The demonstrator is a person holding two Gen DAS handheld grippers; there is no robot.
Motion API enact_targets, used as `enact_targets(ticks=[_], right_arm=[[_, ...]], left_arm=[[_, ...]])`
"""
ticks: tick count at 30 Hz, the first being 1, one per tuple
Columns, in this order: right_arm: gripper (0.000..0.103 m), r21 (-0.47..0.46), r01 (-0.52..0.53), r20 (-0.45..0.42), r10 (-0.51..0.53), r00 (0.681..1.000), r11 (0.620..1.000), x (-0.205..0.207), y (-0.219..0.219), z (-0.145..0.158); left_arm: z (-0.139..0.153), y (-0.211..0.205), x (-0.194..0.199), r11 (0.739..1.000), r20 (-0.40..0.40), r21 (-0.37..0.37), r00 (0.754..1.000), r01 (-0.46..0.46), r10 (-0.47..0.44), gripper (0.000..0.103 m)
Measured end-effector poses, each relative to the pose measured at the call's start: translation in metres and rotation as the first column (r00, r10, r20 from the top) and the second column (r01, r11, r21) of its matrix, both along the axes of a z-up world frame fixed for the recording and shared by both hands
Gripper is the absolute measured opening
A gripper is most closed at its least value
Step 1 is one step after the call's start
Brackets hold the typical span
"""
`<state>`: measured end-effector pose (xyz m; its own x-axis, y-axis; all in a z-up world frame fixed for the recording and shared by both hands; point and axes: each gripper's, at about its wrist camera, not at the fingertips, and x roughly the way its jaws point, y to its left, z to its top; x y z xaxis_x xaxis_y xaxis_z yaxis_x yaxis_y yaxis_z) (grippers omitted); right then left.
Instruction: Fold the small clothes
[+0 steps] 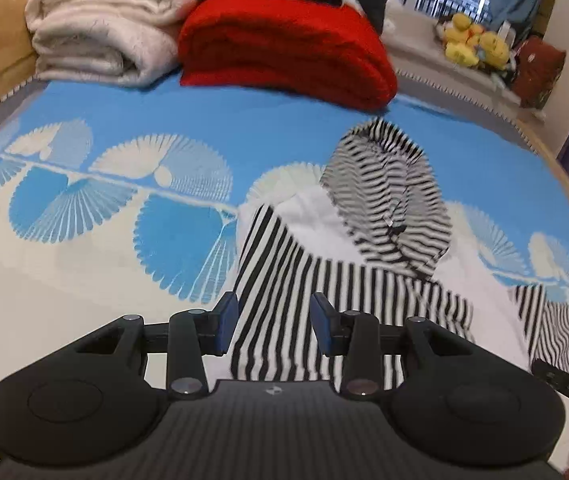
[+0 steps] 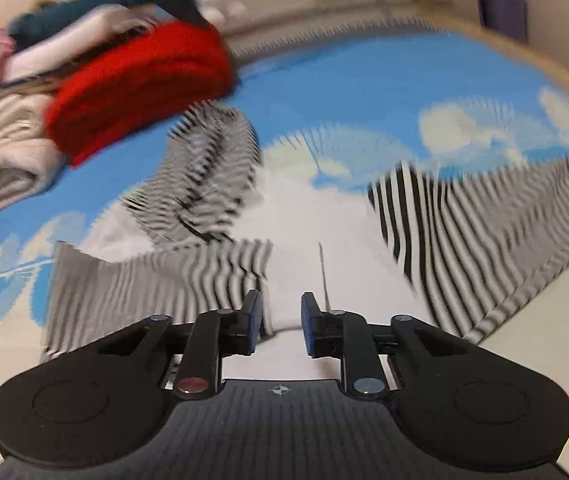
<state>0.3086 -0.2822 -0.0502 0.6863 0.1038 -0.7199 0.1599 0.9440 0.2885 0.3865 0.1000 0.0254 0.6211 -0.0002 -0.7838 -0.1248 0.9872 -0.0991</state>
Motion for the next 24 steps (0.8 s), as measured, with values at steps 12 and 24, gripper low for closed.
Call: enact_targets(ticks=[12,24], right_arm=[[0.006,0.102,0.169,-0.118,-0.157,0.981,0.980,0.064,-0.005,-0.080],[0.007,-0.041,0.324,-0.103,-0.326,0.940,0.945,0.044,-0.048,-0.034]], left_arm=[[-0.007,0.050,0.014,0.997,-0.028,0.011,0.996,-0.081,0.081,0.045],[-0.017,0.052,0.017,0.996,-0.058,0.012,0.994,-0.089,0.089,0.045]])
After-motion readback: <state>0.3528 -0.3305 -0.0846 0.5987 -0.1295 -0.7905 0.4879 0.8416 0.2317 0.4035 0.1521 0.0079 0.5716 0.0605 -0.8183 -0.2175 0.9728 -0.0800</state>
